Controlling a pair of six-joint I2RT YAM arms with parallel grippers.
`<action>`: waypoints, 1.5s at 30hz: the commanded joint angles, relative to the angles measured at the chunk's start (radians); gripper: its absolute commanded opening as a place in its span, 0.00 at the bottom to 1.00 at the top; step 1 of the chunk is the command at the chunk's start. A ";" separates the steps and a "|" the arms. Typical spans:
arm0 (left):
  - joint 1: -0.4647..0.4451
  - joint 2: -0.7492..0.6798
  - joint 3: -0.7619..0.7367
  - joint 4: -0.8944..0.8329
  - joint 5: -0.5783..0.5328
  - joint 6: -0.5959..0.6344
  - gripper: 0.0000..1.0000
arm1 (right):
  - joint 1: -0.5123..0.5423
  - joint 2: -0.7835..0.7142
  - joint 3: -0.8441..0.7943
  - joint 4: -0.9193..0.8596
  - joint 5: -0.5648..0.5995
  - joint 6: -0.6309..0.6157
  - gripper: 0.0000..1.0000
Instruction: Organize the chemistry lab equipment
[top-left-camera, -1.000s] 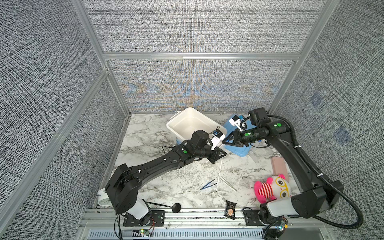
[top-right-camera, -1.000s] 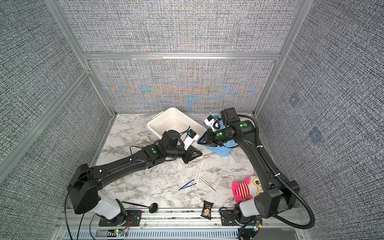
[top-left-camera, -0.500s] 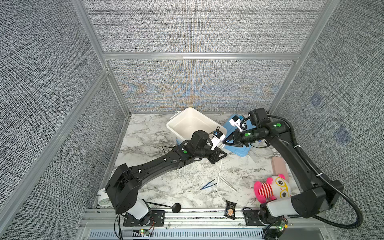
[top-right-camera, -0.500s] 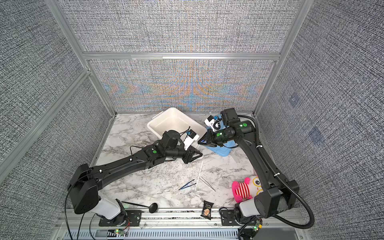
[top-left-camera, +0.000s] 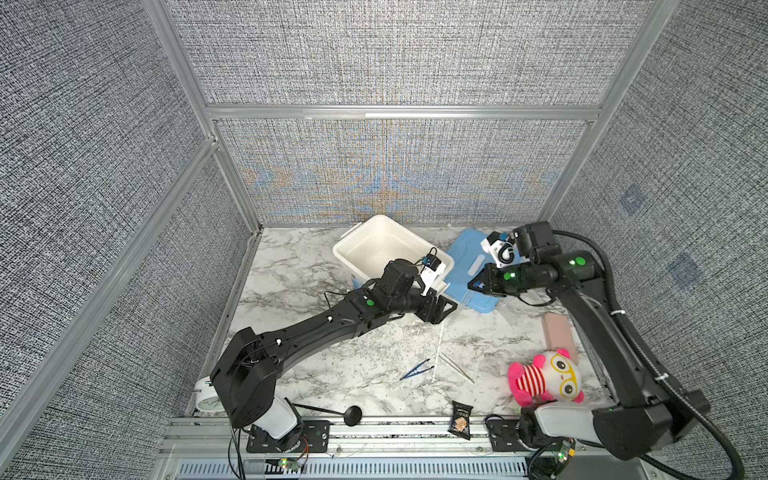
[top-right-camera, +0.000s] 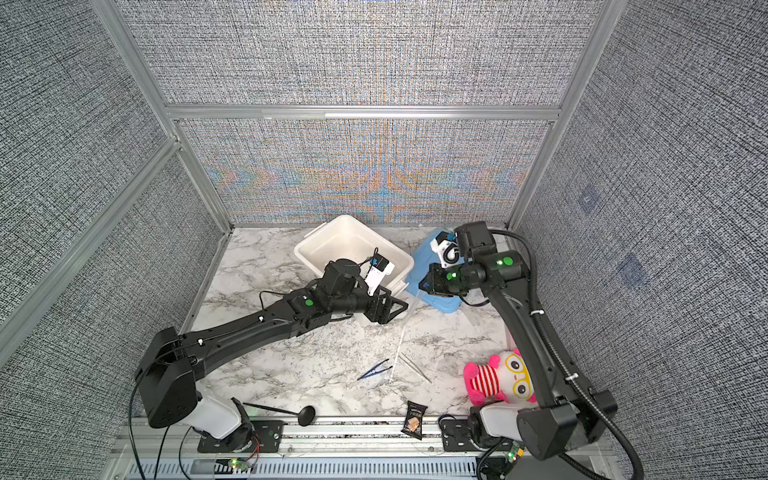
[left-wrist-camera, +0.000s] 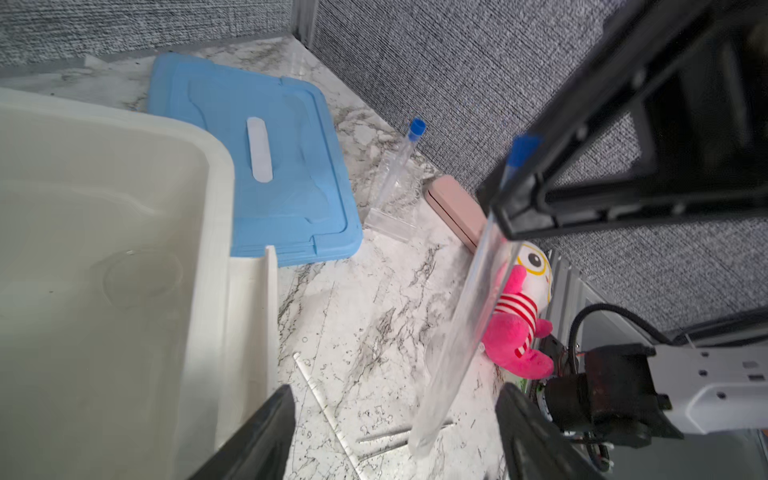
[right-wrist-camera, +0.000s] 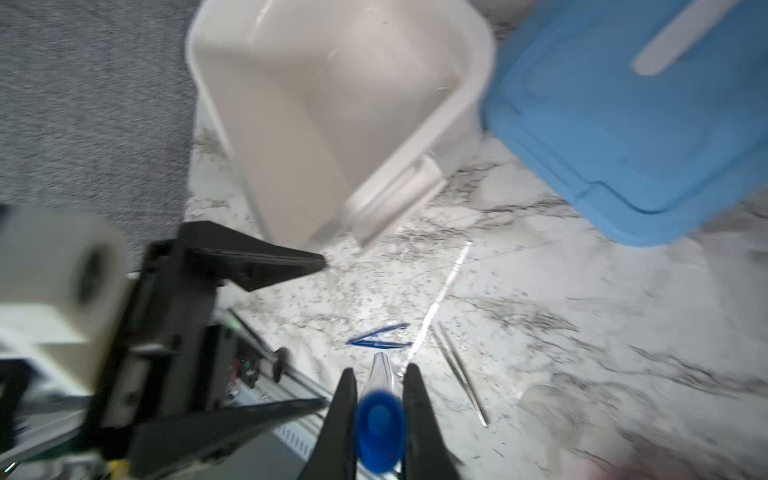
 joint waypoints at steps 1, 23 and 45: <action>0.002 0.010 0.023 -0.013 -0.034 -0.046 0.81 | -0.001 -0.068 -0.064 -0.019 0.285 0.019 0.11; 0.102 -0.176 0.040 -0.333 -0.280 -0.056 0.99 | -0.253 -0.183 -0.273 0.167 0.538 0.059 0.12; 0.131 -0.340 -0.127 -0.275 -0.433 -0.055 0.99 | -0.402 -0.017 -0.351 0.574 0.566 0.008 0.12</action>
